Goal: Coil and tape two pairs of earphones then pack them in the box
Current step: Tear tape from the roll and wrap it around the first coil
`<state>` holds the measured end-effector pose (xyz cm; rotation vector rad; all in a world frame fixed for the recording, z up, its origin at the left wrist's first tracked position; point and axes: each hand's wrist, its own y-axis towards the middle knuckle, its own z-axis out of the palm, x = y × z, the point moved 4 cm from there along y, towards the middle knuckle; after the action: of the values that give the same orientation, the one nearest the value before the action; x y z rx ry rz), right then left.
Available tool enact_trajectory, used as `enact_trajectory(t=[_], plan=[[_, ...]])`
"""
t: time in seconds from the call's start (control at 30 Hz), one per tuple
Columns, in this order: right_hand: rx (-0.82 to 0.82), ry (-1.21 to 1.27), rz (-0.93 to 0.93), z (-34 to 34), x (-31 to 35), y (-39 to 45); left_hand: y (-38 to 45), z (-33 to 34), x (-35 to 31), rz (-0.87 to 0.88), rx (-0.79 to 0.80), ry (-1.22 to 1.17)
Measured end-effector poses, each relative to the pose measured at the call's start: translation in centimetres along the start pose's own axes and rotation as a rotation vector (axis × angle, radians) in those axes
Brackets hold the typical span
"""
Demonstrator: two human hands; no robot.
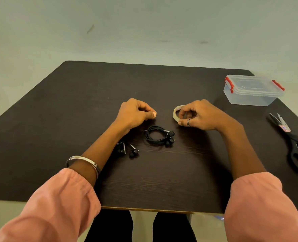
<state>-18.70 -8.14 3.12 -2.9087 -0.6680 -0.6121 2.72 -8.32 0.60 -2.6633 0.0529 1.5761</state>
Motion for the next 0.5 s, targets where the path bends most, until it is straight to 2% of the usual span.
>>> enact_trajectory(t=[0.27,0.4,0.5], plan=[[-0.005,0.003,0.050,-0.1,-1.5,-1.2,0.2,0.3,-0.2,-0.075,-0.008,-0.037],[-0.228,-0.001,0.024,-0.6,-1.2,-3.2,-0.2,0.6,-1.2,-0.079,0.044,-0.050],[-0.346,-0.080,0.022,-1.5,-1.4,-5.1,-0.9,1.4,-2.6,-0.008,0.023,-0.073]])
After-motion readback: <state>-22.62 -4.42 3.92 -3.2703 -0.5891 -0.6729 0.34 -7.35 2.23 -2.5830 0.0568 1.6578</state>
